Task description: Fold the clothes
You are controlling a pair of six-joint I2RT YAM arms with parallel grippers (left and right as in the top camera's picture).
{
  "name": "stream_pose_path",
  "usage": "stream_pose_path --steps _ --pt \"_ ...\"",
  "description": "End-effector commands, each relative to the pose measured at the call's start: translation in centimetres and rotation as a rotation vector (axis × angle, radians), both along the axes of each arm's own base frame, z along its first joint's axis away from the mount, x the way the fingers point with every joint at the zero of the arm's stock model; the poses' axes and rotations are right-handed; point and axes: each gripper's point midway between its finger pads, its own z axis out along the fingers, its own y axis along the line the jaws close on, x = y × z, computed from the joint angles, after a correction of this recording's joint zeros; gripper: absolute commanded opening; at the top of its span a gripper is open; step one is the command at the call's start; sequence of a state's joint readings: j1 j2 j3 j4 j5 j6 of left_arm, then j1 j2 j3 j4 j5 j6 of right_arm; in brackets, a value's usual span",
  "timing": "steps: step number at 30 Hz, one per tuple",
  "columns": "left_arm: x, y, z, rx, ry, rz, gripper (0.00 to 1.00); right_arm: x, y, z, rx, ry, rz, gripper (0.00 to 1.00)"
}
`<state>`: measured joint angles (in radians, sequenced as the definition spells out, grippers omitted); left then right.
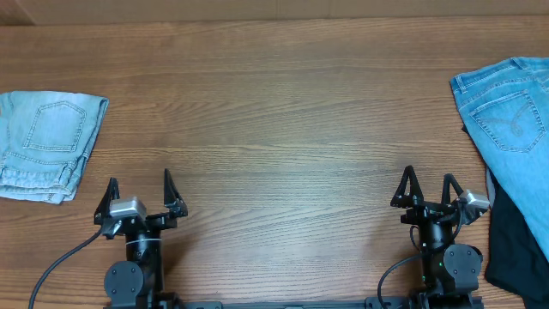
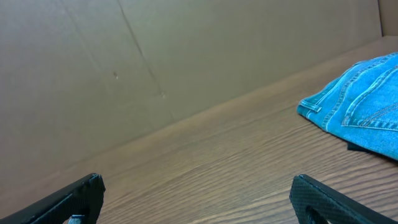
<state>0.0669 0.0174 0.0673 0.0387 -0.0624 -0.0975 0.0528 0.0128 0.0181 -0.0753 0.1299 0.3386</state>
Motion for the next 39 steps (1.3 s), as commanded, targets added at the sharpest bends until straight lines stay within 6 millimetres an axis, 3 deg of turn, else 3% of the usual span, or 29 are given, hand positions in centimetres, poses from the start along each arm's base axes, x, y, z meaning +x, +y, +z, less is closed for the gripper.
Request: stream_pose_path --steps 1,6,39 --pt "0.2 -0.1 -1.3 0.093 0.028 -0.002 1.00 0.0 0.0 -0.2 -0.009 -0.003 0.000 1.00" --pt "0.4 -0.2 -5.4 0.117 0.173 -0.013 1.00 0.0 0.0 -0.2 -0.009 -0.003 0.001 1.00" --pt "0.4 -0.4 -5.5 0.164 0.182 -0.024 1.00 0.0 0.0 -0.2 -0.009 -0.003 0.001 1.00"
